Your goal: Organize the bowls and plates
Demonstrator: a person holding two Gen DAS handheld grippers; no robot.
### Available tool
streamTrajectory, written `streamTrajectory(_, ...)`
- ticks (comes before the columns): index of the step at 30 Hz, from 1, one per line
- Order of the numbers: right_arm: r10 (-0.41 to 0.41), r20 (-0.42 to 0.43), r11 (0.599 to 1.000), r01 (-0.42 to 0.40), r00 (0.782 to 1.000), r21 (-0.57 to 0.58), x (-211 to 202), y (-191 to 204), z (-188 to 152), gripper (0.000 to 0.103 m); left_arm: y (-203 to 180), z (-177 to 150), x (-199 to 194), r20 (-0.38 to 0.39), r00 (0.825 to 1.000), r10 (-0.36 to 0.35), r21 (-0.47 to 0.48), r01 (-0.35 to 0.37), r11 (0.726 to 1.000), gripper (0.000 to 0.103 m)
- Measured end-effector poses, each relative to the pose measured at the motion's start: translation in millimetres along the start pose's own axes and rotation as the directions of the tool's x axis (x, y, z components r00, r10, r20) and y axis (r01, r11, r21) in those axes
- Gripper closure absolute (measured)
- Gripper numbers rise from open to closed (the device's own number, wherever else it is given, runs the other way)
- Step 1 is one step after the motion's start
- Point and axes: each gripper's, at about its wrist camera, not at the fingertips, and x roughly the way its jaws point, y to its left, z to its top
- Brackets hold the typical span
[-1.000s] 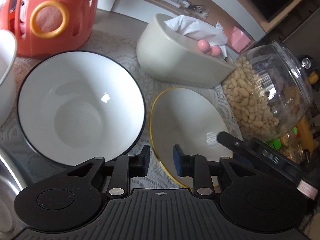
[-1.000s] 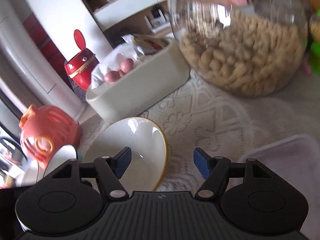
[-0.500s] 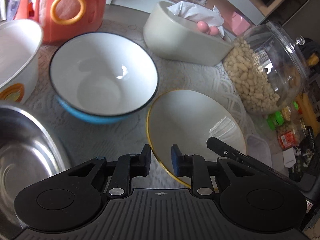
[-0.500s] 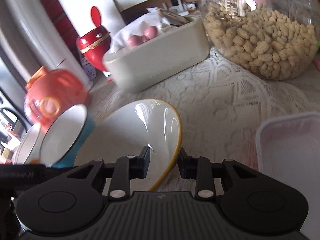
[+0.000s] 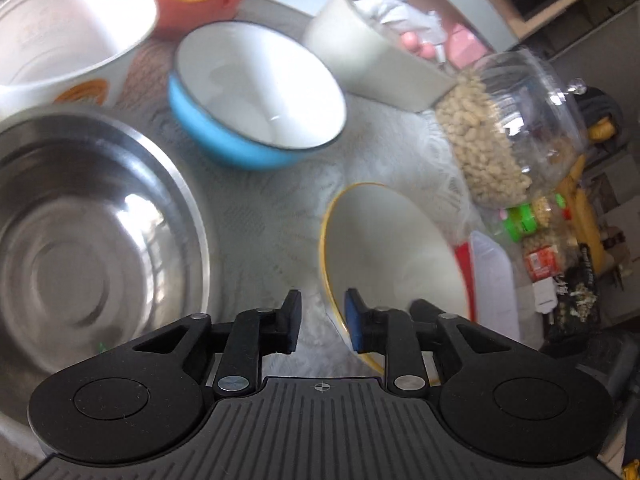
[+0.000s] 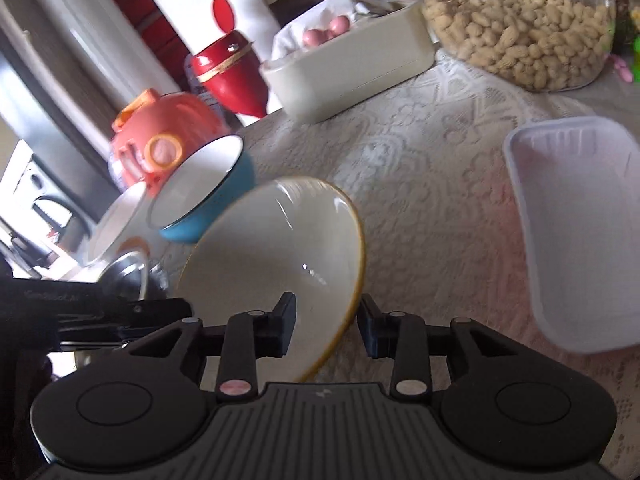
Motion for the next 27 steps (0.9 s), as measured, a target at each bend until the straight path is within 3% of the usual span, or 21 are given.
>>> streamTrajectory(2, -0.008, -0.004, 1.000, 0.008, 1.000, 0.029, 8.8, -2.6, 5.0, 0.068, 0.5, 0.7, 4.4, -0.022, 0.999, -0.028, 0.002, 0.028, 1.000, 0.074)
streamTrajectory(4, 0.000, -0.025, 0.998, 0.001, 1.000, 0.056, 16.9, -3.5, 6.2, 0.066, 7.8, -0.5, 6.3, -0.028, 0.999, -0.035, -0.017, 0.035, 0.999, 0.082)
streamTrajectory(6, 0.000, -0.028, 0.998, 0.001, 1.000, 0.061, 23.9, -5.1, 6.5, 0.066, 13.0, 2.2, 5.5, -0.017, 0.999, -0.039, -0.054, 0.038, 0.998, 0.082)
streamTrajectory(9, -0.050, -0.010, 0.993, 0.051, 0.999, 0.109, 31.3, -14.3, 10.5, 0.066, 7.7, 8.4, 7.4, 0.004, 1.000, 0.023, -0.025, -0.023, 0.999, 0.082)
streamTrajectory(12, 0.001, -0.021, 0.991, 0.001, 1.000, 0.133, 33.8, -18.1, 15.8, 0.066, 2.4, 10.6, 15.0, 0.012, 0.998, 0.059, 0.021, -0.060, 0.998, 0.082)
streamTrajectory(14, 0.032, -0.019, 0.992, -0.030, 0.999, 0.123, 30.5, -12.5, 14.5, 0.065, 1.5, 8.2, 14.7, 0.018, 0.999, 0.034, 0.038, -0.035, 0.999, 0.082)
streamTrajectory(15, 0.024, -0.015, 0.994, -0.023, 1.000, 0.105, 28.2, -7.9, 12.6, 0.065, 0.9, 6.4, 12.3, 0.013, 1.000, 0.019, 0.043, -0.019, 0.999, 0.076)
streamTrajectory(18, 0.021, -0.028, 0.996, -0.018, 0.999, 0.084, 20.4, 1.0, 6.0, 0.065, -5.5, -0.8, -0.8, 0.013, 0.997, 0.074, 0.106, -0.075, 0.991, 0.075)
streamTrajectory(20, 0.071, -0.051, 0.993, -0.066, 0.996, 0.100, 13.7, 2.3, 0.7, 0.065, -7.4, -6.4, -11.4, 0.014, 0.995, 0.102, 0.132, -0.103, 0.986, 0.074)
streamTrajectory(23, 0.115, -0.067, 0.991, -0.111, 0.991, 0.073, 3.4, 9.6, -10.3, 0.065, -2.5, -12.5, -21.1, -0.004, 0.995, 0.103, 0.121, -0.102, 0.987, 0.074)
streamTrajectory(27, 0.106, -0.120, 0.993, -0.099, 0.987, 0.063, 15.2, 9.1, -22.9, 0.066, 6.9, -14.2, -16.5, -0.044, 0.996, 0.084, 0.073, -0.081, 0.994, 0.078)
